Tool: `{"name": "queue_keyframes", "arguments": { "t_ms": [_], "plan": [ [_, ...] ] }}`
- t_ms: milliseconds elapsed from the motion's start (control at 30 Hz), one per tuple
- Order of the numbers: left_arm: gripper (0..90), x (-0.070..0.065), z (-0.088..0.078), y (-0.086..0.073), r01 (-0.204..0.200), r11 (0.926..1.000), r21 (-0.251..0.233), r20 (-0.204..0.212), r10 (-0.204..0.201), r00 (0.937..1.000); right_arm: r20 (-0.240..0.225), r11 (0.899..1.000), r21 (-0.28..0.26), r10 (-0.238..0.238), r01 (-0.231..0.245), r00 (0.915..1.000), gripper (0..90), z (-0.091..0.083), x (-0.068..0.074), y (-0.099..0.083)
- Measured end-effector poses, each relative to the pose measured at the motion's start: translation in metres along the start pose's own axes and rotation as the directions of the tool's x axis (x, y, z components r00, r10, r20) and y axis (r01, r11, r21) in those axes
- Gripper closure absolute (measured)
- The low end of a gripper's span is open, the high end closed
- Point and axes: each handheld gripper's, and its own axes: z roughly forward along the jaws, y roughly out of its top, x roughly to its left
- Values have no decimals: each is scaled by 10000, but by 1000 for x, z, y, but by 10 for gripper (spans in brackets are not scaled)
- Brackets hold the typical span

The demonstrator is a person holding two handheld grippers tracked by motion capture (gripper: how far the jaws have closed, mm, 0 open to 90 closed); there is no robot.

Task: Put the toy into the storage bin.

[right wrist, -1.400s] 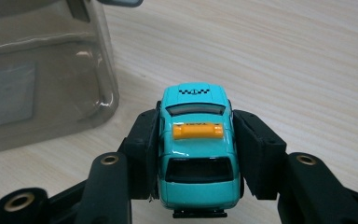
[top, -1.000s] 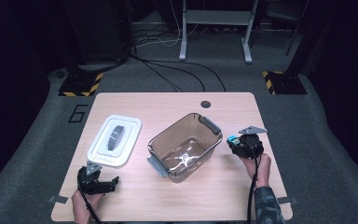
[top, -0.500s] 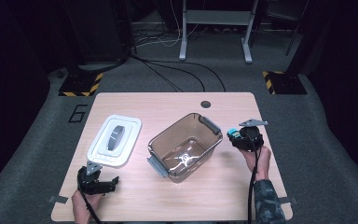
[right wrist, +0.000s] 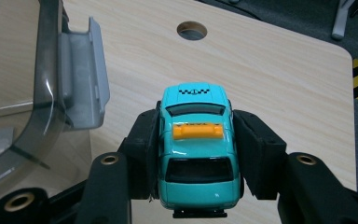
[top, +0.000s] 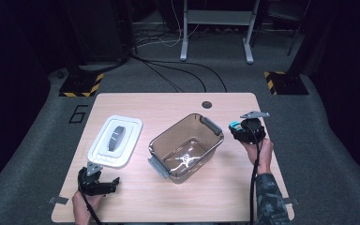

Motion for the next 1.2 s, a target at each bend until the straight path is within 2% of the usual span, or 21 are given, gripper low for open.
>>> {"name": "queue_keyframes", "arguments": {
  "t_ms": [167, 633, 1200],
  "plan": [
    [6, 0, 0, 0, -1, 10000, -1, 4, 1, 10000, 113, 10000, -79, -40, 41, 9999, 524, -2, 1, 8],
    [7, 0, 0, 0, -8, 10000, -3, 9, 8, 10000, 151, 9977, -410, -534, 540, 9985, 524, -9, 9, 36],
    [8, 0, 0, 0, -6, 10000, -3, 14, 6, 10000, -198, 9928, -898, -815, 794, 9965, 524, -22, 24, 61]
  ]
}}
